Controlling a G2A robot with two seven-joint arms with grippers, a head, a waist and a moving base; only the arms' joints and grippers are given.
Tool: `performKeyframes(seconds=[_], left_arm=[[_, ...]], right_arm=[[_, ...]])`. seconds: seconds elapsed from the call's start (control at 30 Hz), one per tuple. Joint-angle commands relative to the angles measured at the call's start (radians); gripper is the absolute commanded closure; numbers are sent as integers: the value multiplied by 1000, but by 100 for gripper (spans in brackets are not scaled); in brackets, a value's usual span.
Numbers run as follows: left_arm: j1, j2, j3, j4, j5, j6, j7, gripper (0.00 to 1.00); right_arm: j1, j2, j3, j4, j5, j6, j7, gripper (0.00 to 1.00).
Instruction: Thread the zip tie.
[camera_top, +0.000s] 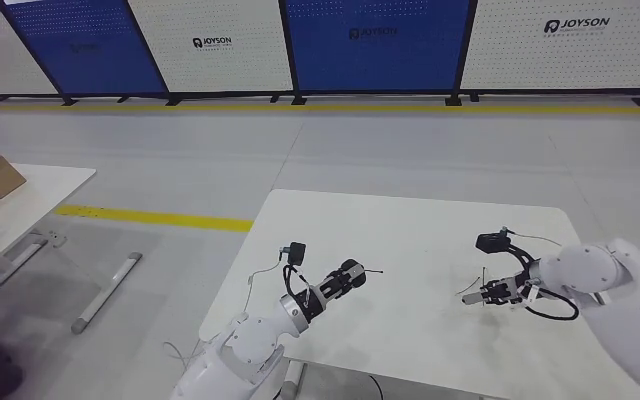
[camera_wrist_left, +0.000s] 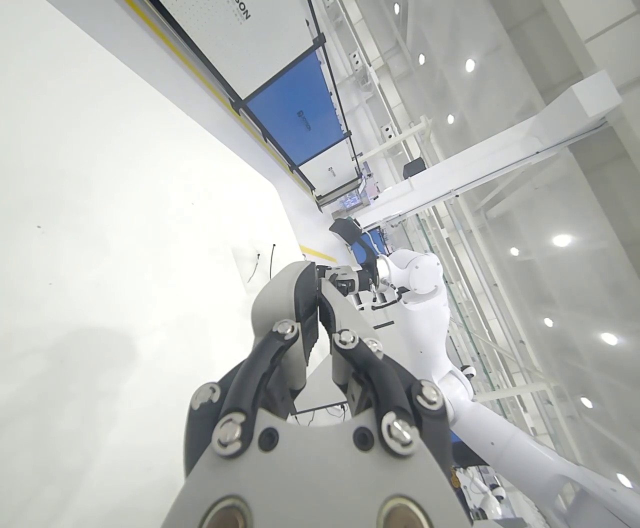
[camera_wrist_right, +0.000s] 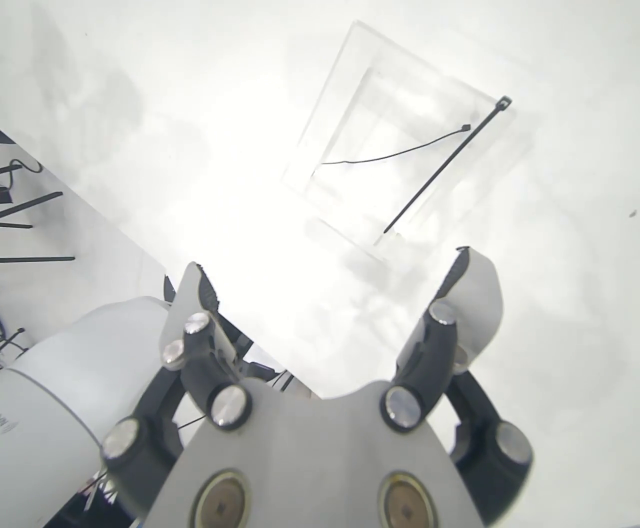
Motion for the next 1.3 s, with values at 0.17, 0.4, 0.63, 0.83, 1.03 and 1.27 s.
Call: performKeyframes(seconds=[0.17,0.4,0.63,0.83,1.03,1.27], left_arm=[[0,0,0,0,0,0,0,100],[0,0,0,0,0,0,0,100],[0,0,0,0,0,0,0,100],[0,0,0,0,0,0,0,100],[0,0,0,0,0,0,0,100],[0,0,0,0,0,0,0,100]], right_arm=[[-28,15,67,-29,55,-34,-59,0],[-61,36,123,-186,23,101,-33,0],[76,-4,-29,-91,58,202,16,0],[76,-4,-29,-91,58,202,16,0],[62,-6,-30,-89,69,208,-1,0],[136,-51,-89,-24,120,389,-29,0]])
